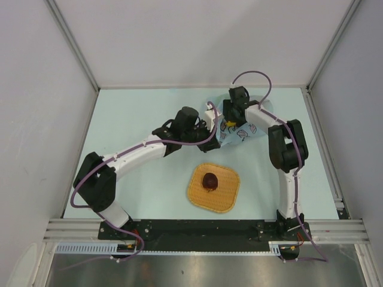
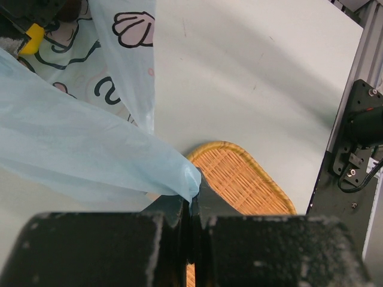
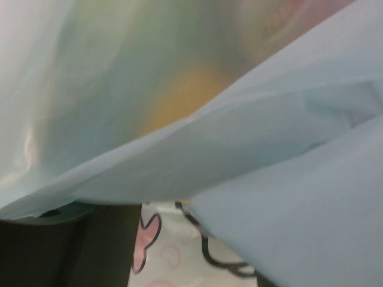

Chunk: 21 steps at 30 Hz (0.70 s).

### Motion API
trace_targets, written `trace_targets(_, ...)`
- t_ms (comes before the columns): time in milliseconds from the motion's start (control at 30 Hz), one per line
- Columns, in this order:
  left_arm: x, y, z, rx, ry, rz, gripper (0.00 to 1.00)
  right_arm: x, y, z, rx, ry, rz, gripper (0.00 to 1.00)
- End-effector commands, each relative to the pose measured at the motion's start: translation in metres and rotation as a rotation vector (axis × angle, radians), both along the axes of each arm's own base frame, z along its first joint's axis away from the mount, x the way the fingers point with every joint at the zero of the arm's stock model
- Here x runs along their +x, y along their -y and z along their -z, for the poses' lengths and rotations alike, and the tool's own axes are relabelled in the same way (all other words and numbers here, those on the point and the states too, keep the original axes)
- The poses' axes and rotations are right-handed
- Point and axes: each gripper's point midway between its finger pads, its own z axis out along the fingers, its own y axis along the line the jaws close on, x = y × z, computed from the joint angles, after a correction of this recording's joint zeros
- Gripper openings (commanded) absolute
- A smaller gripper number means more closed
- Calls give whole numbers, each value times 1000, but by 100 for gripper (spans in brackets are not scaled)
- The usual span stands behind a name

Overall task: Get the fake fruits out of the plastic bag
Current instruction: Take out the fake fruit from the plastic bag.

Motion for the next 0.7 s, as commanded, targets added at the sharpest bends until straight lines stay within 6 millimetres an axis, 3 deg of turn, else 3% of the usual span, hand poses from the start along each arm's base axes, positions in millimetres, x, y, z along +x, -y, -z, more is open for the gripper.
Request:
trace_targets(0, -2, 5, -29, -37, 72, 24, 0, 36, 13, -10, -113, 118, 37, 58)
trace_targets(133, -2, 3, -29, -33, 82, 18, 0, 46, 8, -32, -125, 183, -21, 37)
trace_targets(233, 2, 3, -29, -25, 94, 13, 0, 35, -8, -61, -95, 208, -121, 32)
trace_targets(367, 8, 4, -30, -16, 109, 6, 0, -7, -32, -104, -18, 200, -245, 31)
trace_targets(400, 10, 5, -35, -22, 116, 0, 0, -22, -38, -128, 2, 226, -289, 31)
trace_targets(500, 16, 5, -40, -30, 120, -15, 0, -60, -43, -132, 38, 187, -365, 29)
trace_targets(600, 24, 3, -46, -31, 130, -42, 0, -93, -31, -135, 58, 150, -383, 29)
trace_targets(633, 25, 3, -48, -34, 131, -43, 0, -102, -27, -146, 75, 164, -391, 29)
trace_targets(667, 28, 0, -50, -35, 133, -50, 0, -113, -22, -138, 79, 137, -394, 28)
